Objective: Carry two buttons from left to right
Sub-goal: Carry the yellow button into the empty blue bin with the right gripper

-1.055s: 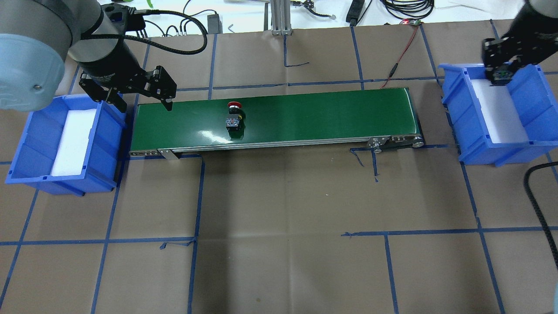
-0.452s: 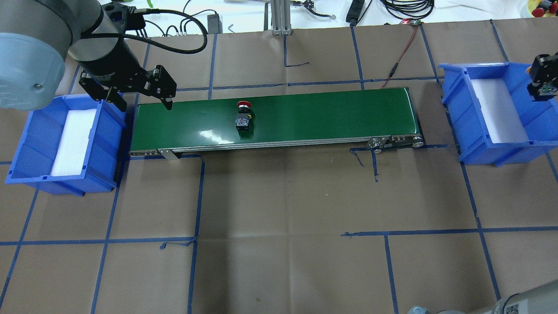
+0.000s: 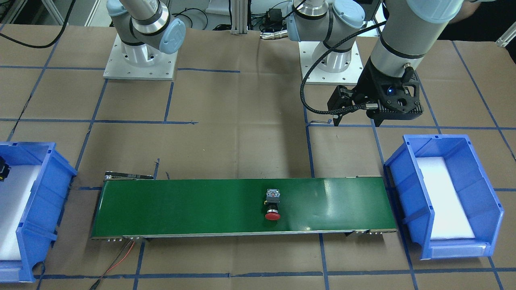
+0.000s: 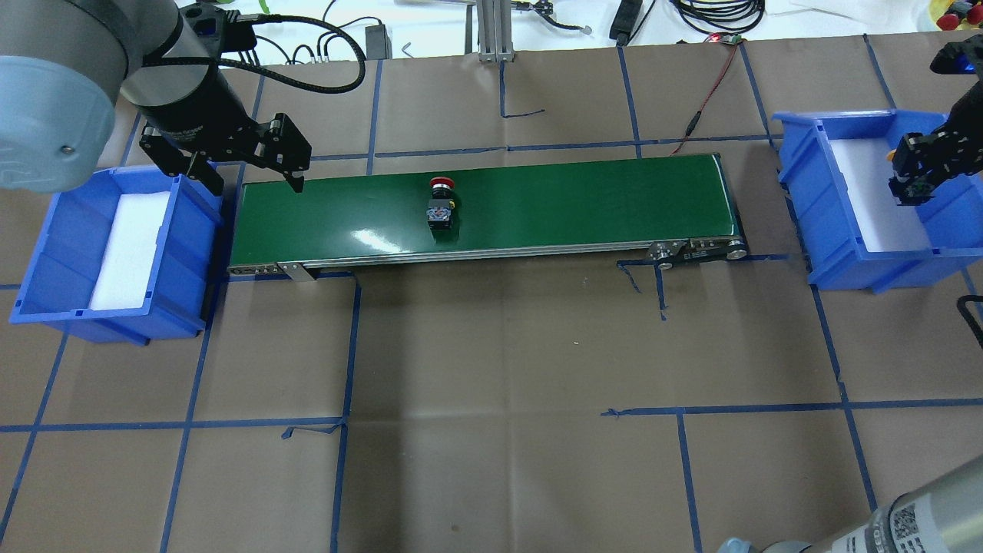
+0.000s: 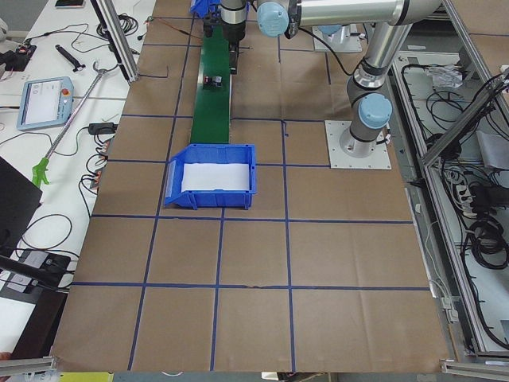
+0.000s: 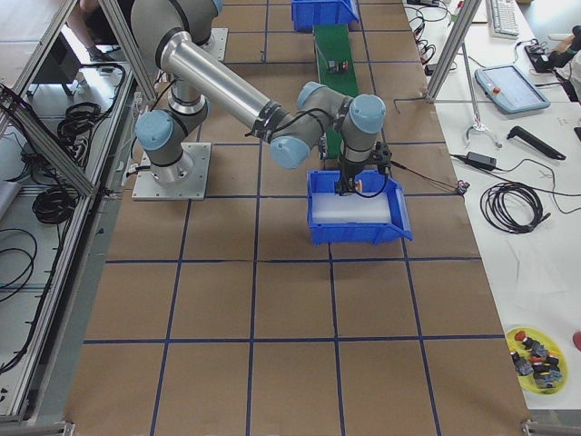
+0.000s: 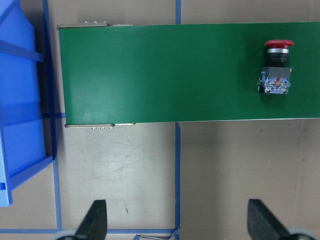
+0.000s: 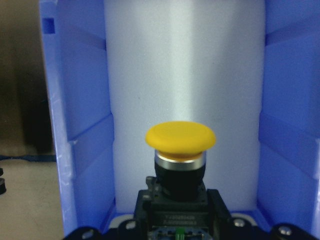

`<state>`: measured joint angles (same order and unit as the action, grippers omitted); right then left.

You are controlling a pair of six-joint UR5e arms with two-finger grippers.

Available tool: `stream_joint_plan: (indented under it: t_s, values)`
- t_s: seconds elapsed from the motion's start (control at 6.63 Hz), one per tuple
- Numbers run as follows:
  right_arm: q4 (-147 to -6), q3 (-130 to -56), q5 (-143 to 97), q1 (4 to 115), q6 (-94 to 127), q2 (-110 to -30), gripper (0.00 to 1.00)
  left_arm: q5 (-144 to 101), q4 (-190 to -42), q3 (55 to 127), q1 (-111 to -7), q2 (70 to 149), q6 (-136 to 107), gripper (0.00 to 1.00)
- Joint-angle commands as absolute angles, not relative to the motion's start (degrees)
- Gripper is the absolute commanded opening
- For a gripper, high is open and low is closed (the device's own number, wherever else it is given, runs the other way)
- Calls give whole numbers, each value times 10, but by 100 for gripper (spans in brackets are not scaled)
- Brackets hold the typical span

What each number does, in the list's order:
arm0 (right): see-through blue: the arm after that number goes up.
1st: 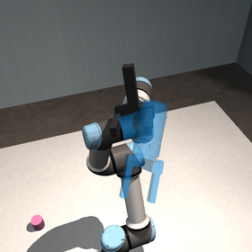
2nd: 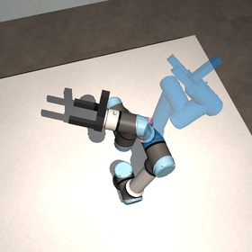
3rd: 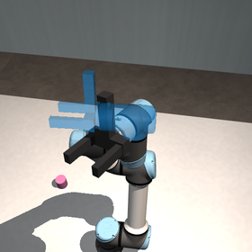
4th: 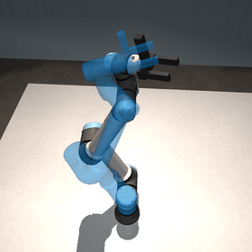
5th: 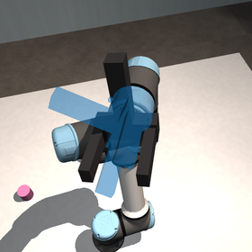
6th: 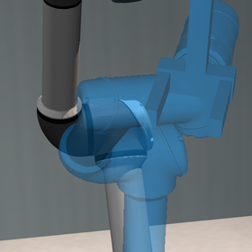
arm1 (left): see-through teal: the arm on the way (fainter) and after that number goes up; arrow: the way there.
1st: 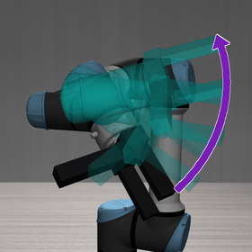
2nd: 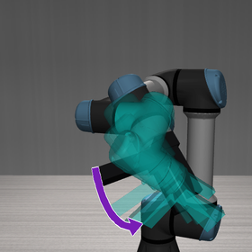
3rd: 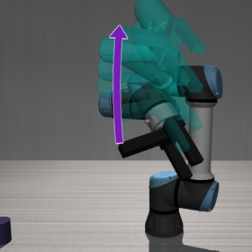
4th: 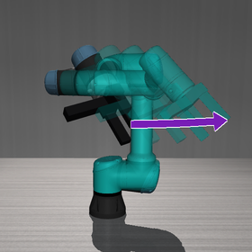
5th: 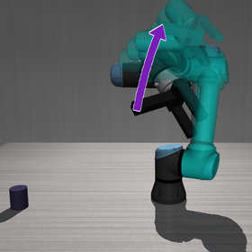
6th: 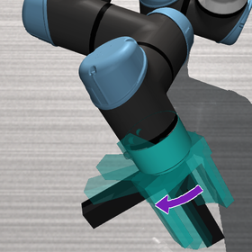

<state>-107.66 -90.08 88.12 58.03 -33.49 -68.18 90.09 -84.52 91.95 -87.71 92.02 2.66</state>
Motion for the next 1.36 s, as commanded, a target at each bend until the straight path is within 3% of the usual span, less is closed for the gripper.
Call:
stream_joint_plan:
  t_s: [0.0, 0.45, 0.6, 0.75, 0.9, 1.21]
  values:
    - [-1099, -904, 882, 574, -356, -641, 3, 900, -846, 919, -877, 919, 28, 100]
    - [-1132, -945, 882, 573, -355, -634, 4, 901, -846, 919, -877, 919, 28, 100]
    - [-1128, -947, 891, 573, -355, -634, 18, 901, -846, 919, -877, 918, 29, 100]
    - [-1125, -947, 884, 573, -347, -634, 82, 901, -846, 919, -877, 918, 28, 100]
    - [-1124, -947, 883, 573, -346, -636, 98, 901, -846, 919, -877, 918, 29, 100]
    - [-1123, -940, 883, 573, -345, -669, 99, 901, -847, 921, -877, 915, 30, 100]
